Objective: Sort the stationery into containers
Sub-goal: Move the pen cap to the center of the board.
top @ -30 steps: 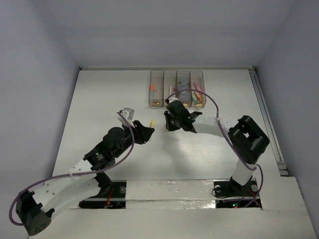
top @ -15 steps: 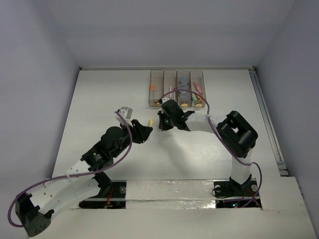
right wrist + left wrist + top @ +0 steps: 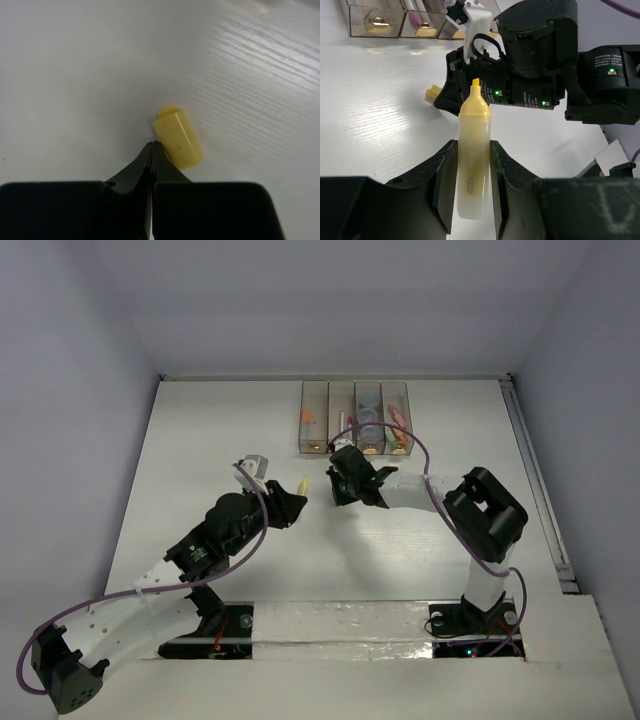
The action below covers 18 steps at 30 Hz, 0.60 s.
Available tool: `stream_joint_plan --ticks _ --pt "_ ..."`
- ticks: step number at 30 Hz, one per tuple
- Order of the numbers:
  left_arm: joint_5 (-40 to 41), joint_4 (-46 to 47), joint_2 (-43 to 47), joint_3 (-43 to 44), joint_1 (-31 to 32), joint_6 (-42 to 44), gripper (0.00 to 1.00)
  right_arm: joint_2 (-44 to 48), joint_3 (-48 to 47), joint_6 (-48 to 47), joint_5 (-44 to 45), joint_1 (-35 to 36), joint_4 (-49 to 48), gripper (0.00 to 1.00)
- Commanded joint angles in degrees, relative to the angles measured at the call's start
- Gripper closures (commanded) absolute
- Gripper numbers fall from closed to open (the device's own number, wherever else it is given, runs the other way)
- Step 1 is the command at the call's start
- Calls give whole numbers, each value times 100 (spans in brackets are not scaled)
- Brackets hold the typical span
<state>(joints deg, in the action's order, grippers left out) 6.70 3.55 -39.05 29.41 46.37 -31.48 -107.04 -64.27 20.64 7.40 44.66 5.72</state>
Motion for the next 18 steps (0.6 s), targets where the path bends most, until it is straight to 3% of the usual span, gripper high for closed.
stream_joint_plan --ticks 1,18 --pt "24 172 55 258 -23 72 100 395 125 -131 306 25 17 100" --pt "-55 216 -68 329 -23 107 100 334 161 -210 517 -256 167 100"
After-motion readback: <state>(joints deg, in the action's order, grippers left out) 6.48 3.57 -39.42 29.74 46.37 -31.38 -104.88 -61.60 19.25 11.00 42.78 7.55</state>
